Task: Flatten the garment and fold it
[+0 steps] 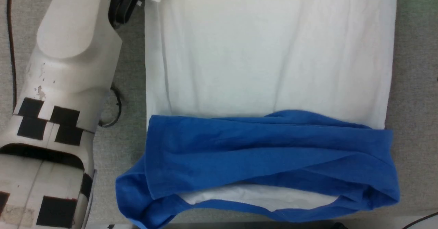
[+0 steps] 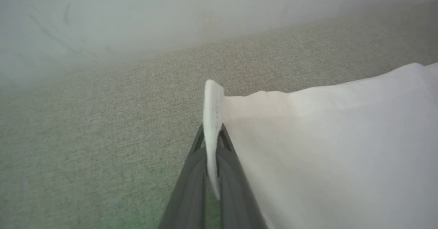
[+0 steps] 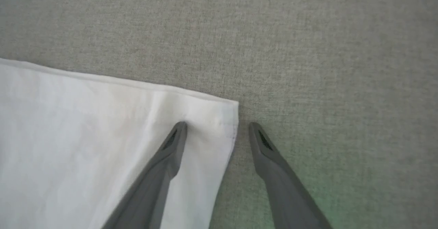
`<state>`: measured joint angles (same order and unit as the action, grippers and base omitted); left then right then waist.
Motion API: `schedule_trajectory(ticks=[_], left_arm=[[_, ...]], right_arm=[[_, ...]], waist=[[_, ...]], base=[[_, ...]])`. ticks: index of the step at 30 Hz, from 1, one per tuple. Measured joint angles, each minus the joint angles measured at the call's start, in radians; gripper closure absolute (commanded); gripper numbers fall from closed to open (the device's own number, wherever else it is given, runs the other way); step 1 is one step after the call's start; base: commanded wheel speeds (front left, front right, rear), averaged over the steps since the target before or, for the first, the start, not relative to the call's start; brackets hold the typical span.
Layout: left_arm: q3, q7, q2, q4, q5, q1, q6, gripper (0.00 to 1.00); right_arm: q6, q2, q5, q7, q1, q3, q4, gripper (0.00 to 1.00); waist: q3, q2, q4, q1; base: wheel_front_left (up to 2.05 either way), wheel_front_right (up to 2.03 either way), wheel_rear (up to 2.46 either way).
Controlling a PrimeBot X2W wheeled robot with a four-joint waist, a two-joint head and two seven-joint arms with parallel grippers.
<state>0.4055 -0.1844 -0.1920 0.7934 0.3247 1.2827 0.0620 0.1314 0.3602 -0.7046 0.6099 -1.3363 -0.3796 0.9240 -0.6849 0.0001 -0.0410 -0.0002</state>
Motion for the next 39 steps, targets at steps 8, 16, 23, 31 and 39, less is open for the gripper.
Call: schedule_trajectory(ticks=[8,16,23,31,39], left_arm=[[0.010,0.033,0.002,0.049,0.021,0.001,0.022,1.00],[0.012,0.103,-0.004,0.098,0.032,0.002,0.027,1.00],[0.003,0.207,-0.015,0.123,0.036,0.024,0.026,1.00],[-0.028,0.304,-0.021,0.122,0.076,-0.002,0.026,1.00],[-0.072,0.388,-0.026,-0.003,0.158,-0.327,0.020,1.00]], right_arm=[[0.000,0.017,-0.027,0.053,-0.018,-0.069,0.022,1.00],[0.000,0.038,-0.037,-0.125,0.036,-0.132,-0.007,1.00],[0.002,0.072,-0.008,-0.389,0.004,-0.121,0.014,1.00],[0.002,0.071,-0.011,-0.549,0.019,-0.163,-0.002,1.00],[0.001,0.118,-0.064,-0.662,0.302,-0.257,-0.181,1.00]], waist=[[0.011,-0.0001,0.000,0.0000],[0.060,-0.0001,-0.009,0.0004],[0.134,0.0000,-0.018,0.0003],[0.232,0.0000,-0.031,0.0002],[0.345,0.0000,-0.038,0.0000]], base=[[0.00,0.00,0.00],[0.00,0.00,0.00],[0.00,0.00,0.00],[0.00,0.00,0.00],[0.00,0.00,0.00]])
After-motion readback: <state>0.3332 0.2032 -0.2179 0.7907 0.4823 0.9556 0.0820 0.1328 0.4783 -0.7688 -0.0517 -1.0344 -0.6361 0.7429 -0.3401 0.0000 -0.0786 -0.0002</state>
